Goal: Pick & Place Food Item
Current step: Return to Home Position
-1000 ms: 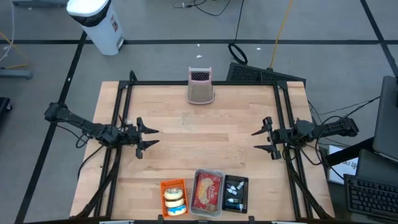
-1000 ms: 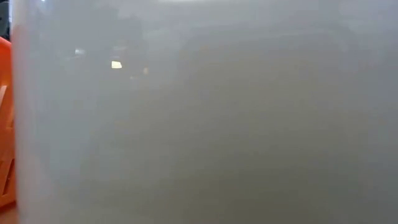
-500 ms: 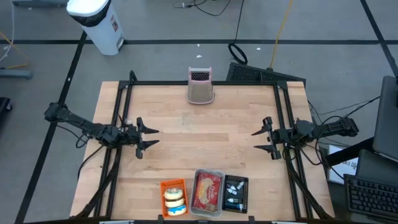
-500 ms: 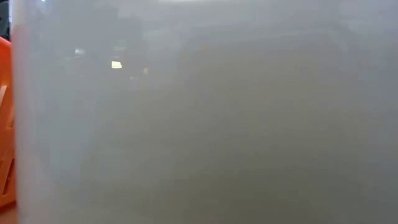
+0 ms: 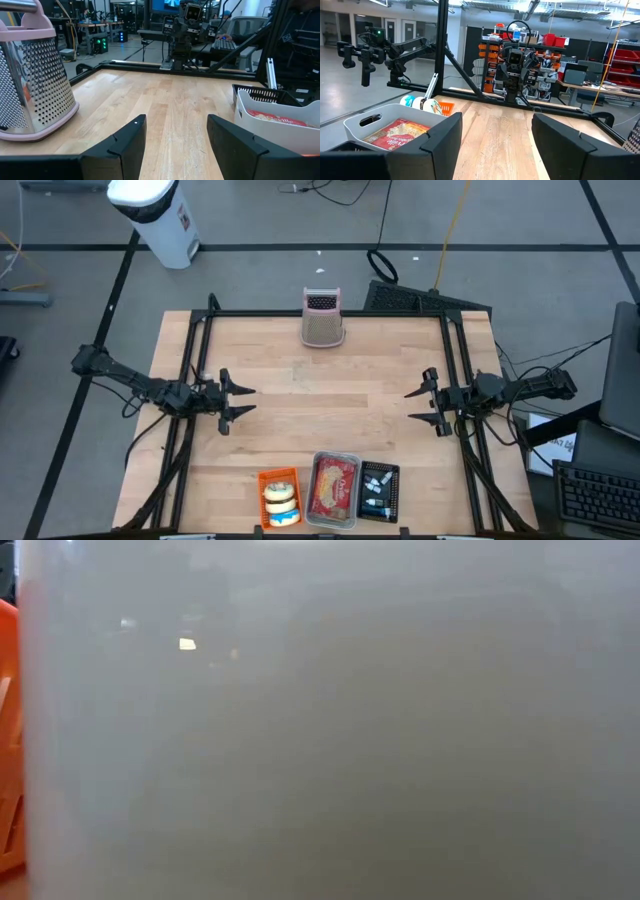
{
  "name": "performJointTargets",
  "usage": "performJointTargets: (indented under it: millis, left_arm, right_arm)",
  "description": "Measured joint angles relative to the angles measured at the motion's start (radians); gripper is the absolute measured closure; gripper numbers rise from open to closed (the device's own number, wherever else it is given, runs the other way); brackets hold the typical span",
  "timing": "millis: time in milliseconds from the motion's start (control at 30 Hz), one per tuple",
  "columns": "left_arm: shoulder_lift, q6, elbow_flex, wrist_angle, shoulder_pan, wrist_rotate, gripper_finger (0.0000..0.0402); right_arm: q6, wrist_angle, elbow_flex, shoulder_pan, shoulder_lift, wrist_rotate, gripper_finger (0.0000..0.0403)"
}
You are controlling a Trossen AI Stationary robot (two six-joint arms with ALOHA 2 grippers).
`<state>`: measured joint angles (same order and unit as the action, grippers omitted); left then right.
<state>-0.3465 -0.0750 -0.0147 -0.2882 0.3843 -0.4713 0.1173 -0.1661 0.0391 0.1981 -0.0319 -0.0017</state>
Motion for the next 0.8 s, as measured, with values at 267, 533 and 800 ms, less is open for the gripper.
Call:
performJointTargets:
  millis: [267, 533, 800]
  left_arm:
    - [0.0, 0.0, 0.0, 0.0, 0.0, 0.0, 0.019]
    - [0.0, 0.0, 0.0, 0.0, 0.0, 0.0, 0.019]
    - [0.0, 0.0, 0.0, 0.0, 0.0, 0.0, 0.019]
  right_arm:
    - [0.0, 0.0, 0.0, 0.0, 0.0, 0.0, 0.0172]
    - [0.0, 0.0, 0.0, 0.0, 0.0, 0.0, 0.017]
    - [0.0, 0.0, 0.0, 0.0, 0.0, 0.0, 0.017]
